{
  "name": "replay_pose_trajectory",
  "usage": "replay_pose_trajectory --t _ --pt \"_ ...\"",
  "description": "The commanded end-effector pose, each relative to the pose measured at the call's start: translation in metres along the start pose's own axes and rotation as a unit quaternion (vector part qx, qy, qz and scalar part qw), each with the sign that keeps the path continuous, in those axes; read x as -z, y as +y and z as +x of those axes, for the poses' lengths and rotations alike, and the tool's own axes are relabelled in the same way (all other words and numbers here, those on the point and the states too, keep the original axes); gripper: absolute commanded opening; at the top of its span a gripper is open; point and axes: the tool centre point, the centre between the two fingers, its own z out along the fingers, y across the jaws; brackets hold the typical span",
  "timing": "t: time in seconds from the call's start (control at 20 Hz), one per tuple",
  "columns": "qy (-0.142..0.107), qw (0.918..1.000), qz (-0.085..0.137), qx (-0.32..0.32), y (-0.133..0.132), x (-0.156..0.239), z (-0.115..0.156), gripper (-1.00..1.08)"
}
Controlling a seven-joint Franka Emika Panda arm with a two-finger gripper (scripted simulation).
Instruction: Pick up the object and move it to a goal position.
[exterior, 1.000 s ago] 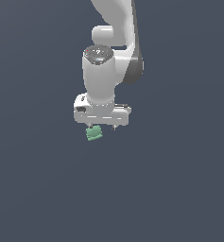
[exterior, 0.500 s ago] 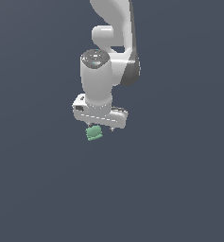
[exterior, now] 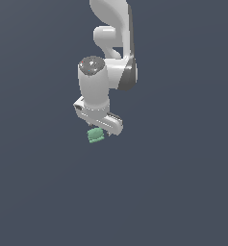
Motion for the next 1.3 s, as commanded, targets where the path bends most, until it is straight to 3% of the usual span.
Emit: replay_pose_trajectory --t 0.0,0.3,0.7,1.0,1.25 --pt "-0.001 0.9992 0.001 -0.04 0.006 -0.006 -0.002 1.0" --pt "-0.004 0.9908 0.001 -0.136 0.02 -0.018 -0.008 1.0" --pt "-0.006 0.9676 0.001 -0.252 0.038 -0.033 -0.015 1.0" --pt "-0.007 0.9511 0.0 -0.309 0.047 -0.04 -0.019 1.0" --pt "-0.007 0.9425 0.0 -0.334 0.051 -0.044 -0.02 1.0"
